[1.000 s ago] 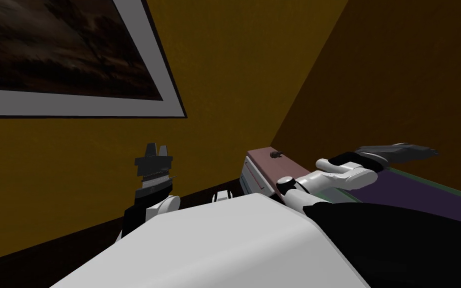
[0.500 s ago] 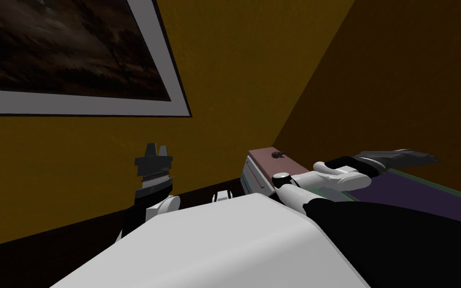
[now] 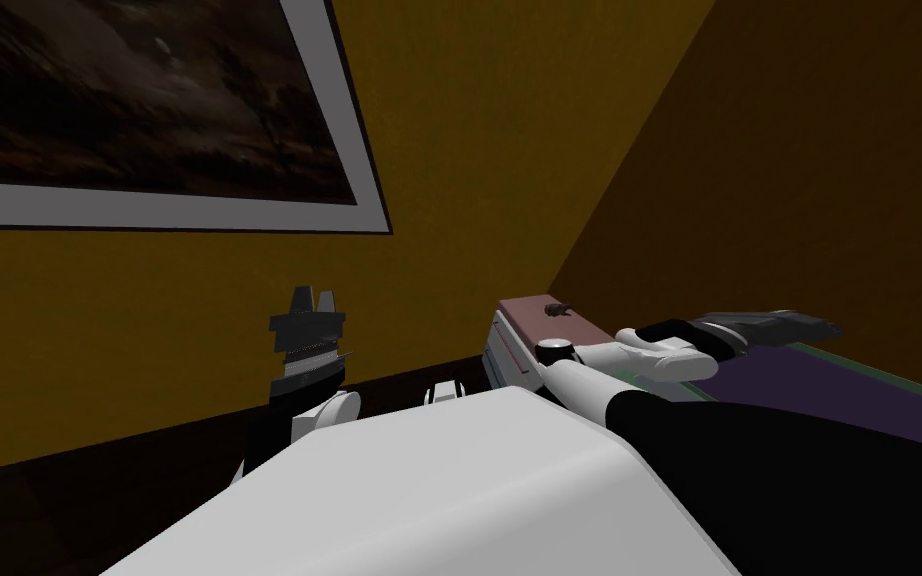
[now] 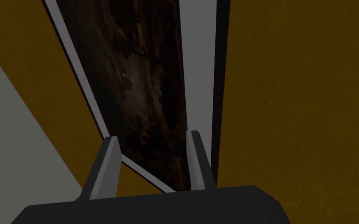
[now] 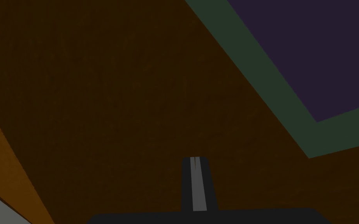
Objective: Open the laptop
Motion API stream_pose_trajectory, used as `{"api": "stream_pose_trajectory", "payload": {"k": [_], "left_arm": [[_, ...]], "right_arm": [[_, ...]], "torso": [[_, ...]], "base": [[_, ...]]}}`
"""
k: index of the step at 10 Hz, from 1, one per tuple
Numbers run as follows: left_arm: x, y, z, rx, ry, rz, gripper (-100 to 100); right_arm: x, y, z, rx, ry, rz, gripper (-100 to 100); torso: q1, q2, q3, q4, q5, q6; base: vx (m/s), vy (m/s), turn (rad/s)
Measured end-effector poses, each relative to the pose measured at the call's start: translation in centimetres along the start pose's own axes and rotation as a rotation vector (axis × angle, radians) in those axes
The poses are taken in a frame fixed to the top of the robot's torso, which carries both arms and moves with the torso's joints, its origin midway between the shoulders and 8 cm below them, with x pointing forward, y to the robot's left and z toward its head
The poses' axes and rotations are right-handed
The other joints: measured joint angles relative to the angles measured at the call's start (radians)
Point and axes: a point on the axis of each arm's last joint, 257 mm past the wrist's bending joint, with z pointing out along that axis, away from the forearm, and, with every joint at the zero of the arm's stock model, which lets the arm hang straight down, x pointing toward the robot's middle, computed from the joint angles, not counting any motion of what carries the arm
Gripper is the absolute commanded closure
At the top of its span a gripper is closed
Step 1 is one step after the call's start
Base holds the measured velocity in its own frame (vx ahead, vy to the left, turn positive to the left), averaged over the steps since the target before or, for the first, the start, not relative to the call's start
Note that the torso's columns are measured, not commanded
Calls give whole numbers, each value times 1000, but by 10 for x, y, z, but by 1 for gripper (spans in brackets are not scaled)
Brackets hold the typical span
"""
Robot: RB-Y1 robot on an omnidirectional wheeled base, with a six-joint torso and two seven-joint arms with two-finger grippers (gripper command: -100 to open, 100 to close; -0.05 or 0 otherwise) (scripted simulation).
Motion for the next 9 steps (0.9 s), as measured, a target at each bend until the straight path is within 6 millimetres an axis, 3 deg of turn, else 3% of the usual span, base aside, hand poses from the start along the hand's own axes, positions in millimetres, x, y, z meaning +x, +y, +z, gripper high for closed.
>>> {"api": "stream_pose_trajectory", "payload": {"k": [2, 4, 6, 9], "left_arm": [[0, 0, 0, 0, 0, 0, 0], [0, 0, 0, 0, 0, 0, 0], [0, 0, 0, 0, 0, 0, 0], [0, 0, 0, 0, 0, 0, 0]], "right_arm": [[5, 9, -12, -9, 9, -23, 100], [6, 24, -26, -34, 16, -51, 100], [17, 25, -30, -28, 22, -62, 100], [11, 57, -59, -88, 18, -109, 100]], "torso": [[2, 3, 2, 1, 0, -2], [-1, 2, 2, 1, 0, 1], [0, 0, 0, 0, 0, 0], [1, 2, 2, 1, 0, 1]], "base": [[-85, 5, 225], [-26, -5, -20], [-39, -6, 126], [-51, 5, 52]]}}
